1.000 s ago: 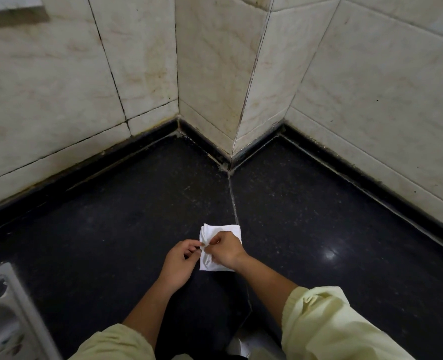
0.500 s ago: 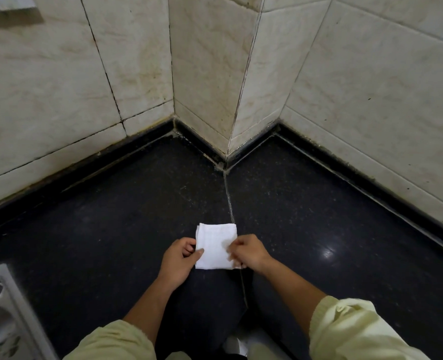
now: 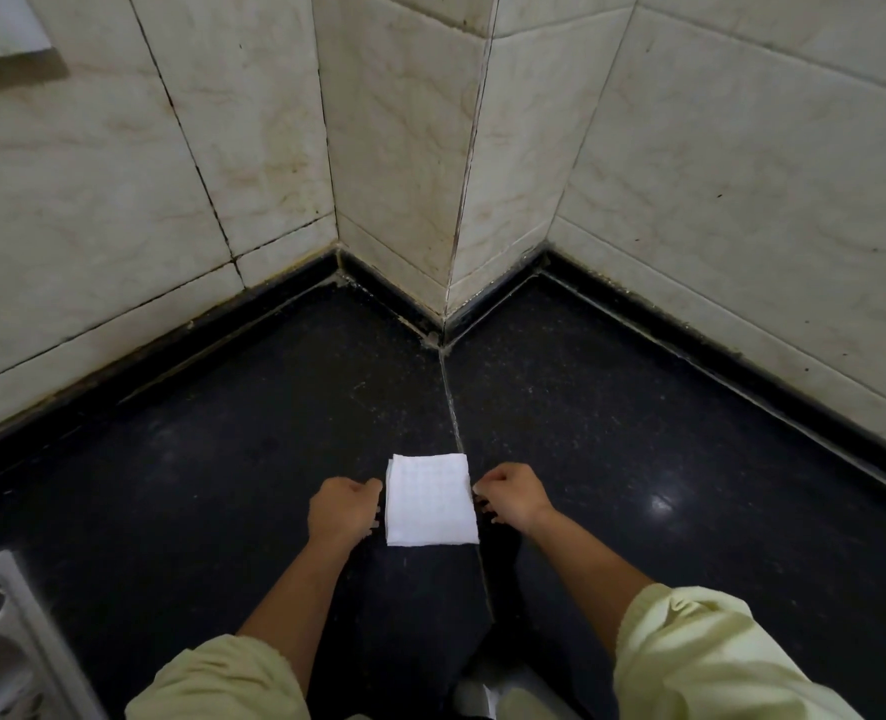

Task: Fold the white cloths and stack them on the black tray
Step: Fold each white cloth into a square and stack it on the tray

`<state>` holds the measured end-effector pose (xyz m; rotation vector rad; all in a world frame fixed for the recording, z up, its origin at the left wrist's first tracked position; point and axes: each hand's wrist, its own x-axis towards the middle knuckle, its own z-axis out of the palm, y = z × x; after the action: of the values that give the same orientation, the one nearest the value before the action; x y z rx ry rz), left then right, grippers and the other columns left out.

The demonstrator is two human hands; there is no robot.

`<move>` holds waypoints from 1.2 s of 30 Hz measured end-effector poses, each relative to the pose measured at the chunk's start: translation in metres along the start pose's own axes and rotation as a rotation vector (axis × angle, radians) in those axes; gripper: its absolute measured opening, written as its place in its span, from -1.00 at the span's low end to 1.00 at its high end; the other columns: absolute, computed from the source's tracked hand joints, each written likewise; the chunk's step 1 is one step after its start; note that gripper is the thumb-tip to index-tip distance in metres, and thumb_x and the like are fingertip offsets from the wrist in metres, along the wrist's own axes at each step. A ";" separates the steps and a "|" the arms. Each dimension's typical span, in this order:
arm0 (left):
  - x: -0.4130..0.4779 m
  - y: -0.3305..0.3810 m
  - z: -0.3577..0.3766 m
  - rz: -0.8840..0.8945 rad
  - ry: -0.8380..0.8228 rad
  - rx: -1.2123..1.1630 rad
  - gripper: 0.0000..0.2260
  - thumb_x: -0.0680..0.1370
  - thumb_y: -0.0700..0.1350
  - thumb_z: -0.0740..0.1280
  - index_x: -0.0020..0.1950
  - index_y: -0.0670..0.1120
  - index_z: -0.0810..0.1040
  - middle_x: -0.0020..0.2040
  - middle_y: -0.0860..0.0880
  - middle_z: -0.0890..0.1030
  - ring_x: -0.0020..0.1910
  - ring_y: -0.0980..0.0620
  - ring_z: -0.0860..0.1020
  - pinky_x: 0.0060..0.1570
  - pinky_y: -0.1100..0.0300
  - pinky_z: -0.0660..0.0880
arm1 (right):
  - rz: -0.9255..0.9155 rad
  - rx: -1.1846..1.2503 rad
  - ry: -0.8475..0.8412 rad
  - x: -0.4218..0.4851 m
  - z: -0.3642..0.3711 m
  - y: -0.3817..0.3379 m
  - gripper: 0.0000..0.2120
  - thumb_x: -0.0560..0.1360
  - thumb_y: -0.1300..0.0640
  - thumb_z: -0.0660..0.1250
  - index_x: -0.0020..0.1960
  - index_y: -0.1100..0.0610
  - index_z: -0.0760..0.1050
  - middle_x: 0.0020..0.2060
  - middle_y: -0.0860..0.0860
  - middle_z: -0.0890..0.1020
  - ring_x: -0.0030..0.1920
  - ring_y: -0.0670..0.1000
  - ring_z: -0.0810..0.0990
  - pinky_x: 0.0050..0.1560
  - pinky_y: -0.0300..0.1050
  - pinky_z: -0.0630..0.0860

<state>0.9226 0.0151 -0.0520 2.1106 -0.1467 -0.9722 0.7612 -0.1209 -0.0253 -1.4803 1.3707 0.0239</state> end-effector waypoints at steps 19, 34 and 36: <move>-0.034 0.025 0.004 -0.296 -0.420 -0.246 -0.76 0.39 -0.30 0.38 0.05 -0.21 0.54 -0.02 -0.15 0.62 -0.07 -0.05 0.61 -0.24 0.13 0.57 | 0.123 0.462 -0.259 -0.023 -0.008 0.002 -0.75 0.44 0.28 0.37 0.12 0.28 0.59 -0.02 0.15 0.71 0.01 0.10 0.68 -0.10 -0.08 0.61; -0.070 0.053 0.037 -0.040 -0.687 -0.136 -0.56 0.41 -0.31 0.37 0.21 0.07 0.52 0.14 -0.02 0.63 0.13 -0.03 0.58 0.10 0.03 0.55 | 0.145 0.904 -0.204 -0.060 -0.047 0.052 -0.61 0.40 0.24 0.31 0.23 0.19 0.53 0.09 0.17 0.64 0.04 0.14 0.63 -0.06 0.01 0.60; -0.075 0.059 0.050 -0.007 -0.737 -0.121 -0.61 0.43 -0.27 0.39 0.19 0.08 0.54 0.11 -0.01 0.65 0.11 -0.02 0.60 0.14 0.00 0.54 | 0.121 0.959 -0.131 -0.066 -0.060 0.062 -0.59 0.40 0.26 0.31 0.26 0.16 0.50 0.13 0.18 0.62 0.08 0.17 0.61 -0.10 0.03 0.61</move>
<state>0.8484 -0.0260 0.0141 1.5566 -0.4330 -1.6779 0.6583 -0.1006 0.0012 -0.5778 1.1078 -0.3997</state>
